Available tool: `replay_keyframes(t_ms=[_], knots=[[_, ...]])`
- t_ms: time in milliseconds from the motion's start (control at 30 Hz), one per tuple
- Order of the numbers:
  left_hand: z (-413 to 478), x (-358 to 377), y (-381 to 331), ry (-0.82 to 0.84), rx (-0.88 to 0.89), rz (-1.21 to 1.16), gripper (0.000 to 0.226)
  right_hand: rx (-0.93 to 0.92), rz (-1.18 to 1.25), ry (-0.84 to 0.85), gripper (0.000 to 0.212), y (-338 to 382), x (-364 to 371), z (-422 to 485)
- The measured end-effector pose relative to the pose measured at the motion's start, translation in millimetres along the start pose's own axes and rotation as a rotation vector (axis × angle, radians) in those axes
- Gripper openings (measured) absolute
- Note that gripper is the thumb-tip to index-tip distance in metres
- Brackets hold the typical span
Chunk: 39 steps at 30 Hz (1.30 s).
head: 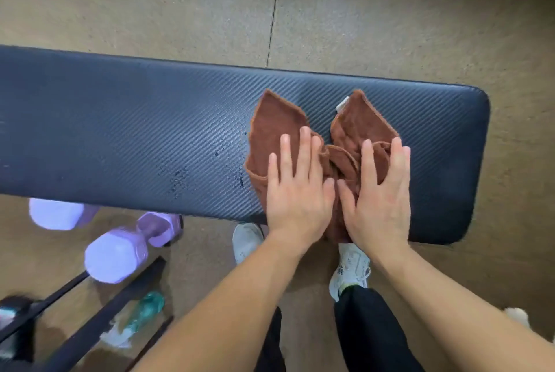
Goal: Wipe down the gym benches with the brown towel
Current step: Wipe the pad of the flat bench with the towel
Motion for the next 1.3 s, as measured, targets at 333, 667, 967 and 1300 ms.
replay_keyframes(t_ms=[333, 667, 967, 1300], knots=[[6.2, -36.6, 193.0, -0.153, -0.099, 0.015, 0.071, -0.418, -0.036, -0.064, 0.063, 203.1, 36.7, 28.6], [-20.8, -27.2, 190.2, -0.171, -0.543, -0.001, 0.069, -0.546, -0.037, -0.094, 0.048, 224.4, 38.1, 23.9], [-25.8, 1.1, 62.7, -0.149, -0.540, -0.208, 0.078, -0.636, -0.206, 0.028, 0.051, 104.6, 15.8, 22.3], [-95.1, -13.5, 286.3, -0.373, -0.997, -0.242, 0.069, -1.152, -0.177, 0.035, 0.057, 379.7, 84.1, 4.7]])
Point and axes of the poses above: each hand's wrist, its own z-axis towards the middle knuckle, its own x-axis out of the palm, y = z × x, the point moved 10 cm from there along z, towards the middle knuckle, and after that the axes turned 7 degrees about x, right-handed, at the moved point
